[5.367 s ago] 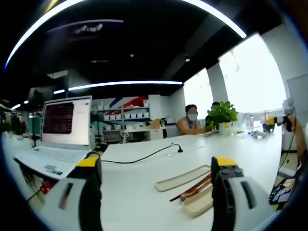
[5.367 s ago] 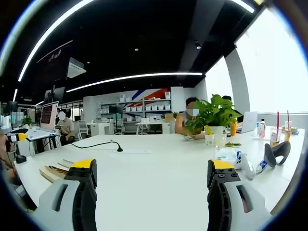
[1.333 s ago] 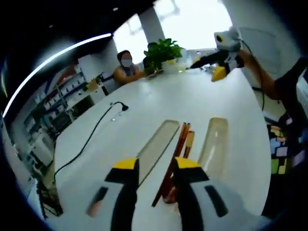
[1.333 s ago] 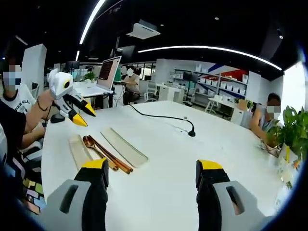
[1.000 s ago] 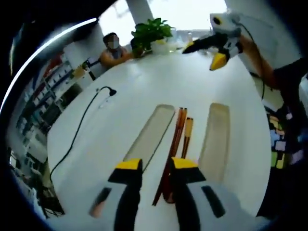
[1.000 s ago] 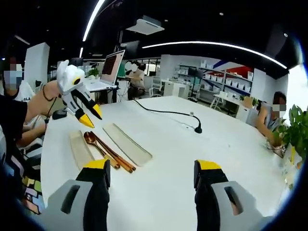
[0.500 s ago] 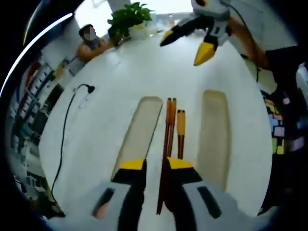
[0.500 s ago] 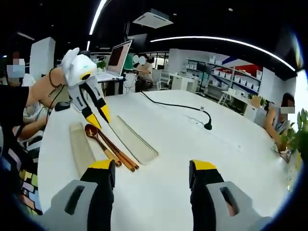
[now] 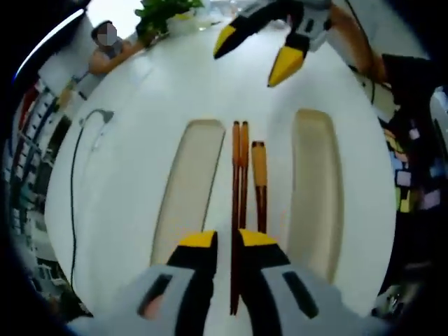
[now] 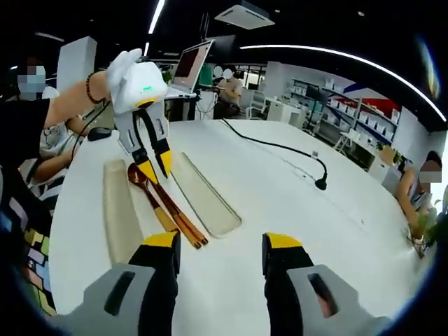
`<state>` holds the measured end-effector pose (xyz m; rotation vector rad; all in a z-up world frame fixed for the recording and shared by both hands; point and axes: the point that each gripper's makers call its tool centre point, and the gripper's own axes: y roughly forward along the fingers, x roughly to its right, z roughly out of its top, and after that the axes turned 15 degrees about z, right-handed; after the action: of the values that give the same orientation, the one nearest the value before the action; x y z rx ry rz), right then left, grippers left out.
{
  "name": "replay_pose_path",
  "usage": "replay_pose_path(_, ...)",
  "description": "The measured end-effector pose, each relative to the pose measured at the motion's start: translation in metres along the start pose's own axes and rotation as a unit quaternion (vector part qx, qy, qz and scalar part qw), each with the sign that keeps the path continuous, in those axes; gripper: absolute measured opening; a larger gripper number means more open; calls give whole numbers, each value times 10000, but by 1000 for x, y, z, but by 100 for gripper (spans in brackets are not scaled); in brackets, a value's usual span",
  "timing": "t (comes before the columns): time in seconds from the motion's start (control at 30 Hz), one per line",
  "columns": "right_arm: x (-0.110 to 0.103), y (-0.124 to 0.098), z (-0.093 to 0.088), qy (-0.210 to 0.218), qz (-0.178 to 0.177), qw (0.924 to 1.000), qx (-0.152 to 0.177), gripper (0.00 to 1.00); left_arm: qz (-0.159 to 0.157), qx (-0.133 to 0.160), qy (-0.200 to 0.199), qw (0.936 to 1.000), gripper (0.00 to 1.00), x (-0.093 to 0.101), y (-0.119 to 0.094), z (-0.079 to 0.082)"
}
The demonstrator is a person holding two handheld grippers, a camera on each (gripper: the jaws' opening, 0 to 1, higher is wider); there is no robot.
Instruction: Arrange the utensils inside the cutlery case until each visible utensil rests in its matching compartment.
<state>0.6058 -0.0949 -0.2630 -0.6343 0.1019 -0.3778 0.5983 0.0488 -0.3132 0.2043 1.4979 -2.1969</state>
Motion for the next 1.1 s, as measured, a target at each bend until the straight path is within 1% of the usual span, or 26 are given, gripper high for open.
replay_pose_path(0.07,2,4,0,-107,117,9998,-134,39,0,-82,53,10000,11,0,2,-2)
replay_pose_path(0.13,1,8,0,-196,278,9991,-251,39,-43,-145,108,9998,11,2,3,-4)
replay_pose_path(0.17,2,10,1,-214,302,9989,-272,38,-57,-158,106,9998,11,2,4,-5)
replay_pose_path(0.27,5,17,3,-386,419,9973,-472,32,-83,-203,106,9997,11,2,6,-5)
replay_pose_path(0.33,5,22,2,-525,549,9948,-674,29,-109,-218,76,9997,10,1,7,-5)
replay_pose_path(0.37,5,24,0,-516,572,9941,-761,28,-128,-235,70,9996,10,1,7,-5)
replay_pose_path(0.43,2,31,-2,-619,774,9904,-968,28,-177,-255,88,9995,9,1,7,-5)
replay_pose_path(0.53,0,39,-1,-661,926,9882,-1029,27,-254,-281,145,9992,9,3,6,-5)
replay_pose_path(0.6,-2,45,-4,-745,1082,9839,-1213,20,-260,-320,147,9990,9,3,6,-4)
replay_pose_path(0.63,-4,47,-4,-775,1118,9827,-1257,19,-276,-334,165,9989,9,3,6,-5)
replay_pose_path(0.73,-7,54,-5,-868,1309,9773,-1419,19,-340,-386,199,9985,9,4,6,-4)
replay_pose_path(0.8,-13,59,-4,-908,1555,9723,-1488,18,-336,-410,255,9983,9,4,6,-4)
replay_pose_path(0.87,-14,63,-3,-898,1588,9712,-1530,17,-346,-421,285,9981,9,3,7,-3)
replay_pose_path(0.93,-16,66,-7,-979,1689,9649,-1758,15,-403,-445,279,9978,9,4,7,-3)
replay_pose_path(1.0,-17,70,-6,-991,1755,9625,-1816,12,-426,-462,293,9976,9,4,7,-3)
replay_pose_path(1.1,-23,73,-5,-948,1982,9576,-1865,9,-443,-473,310,9974,9,4,7,-3)
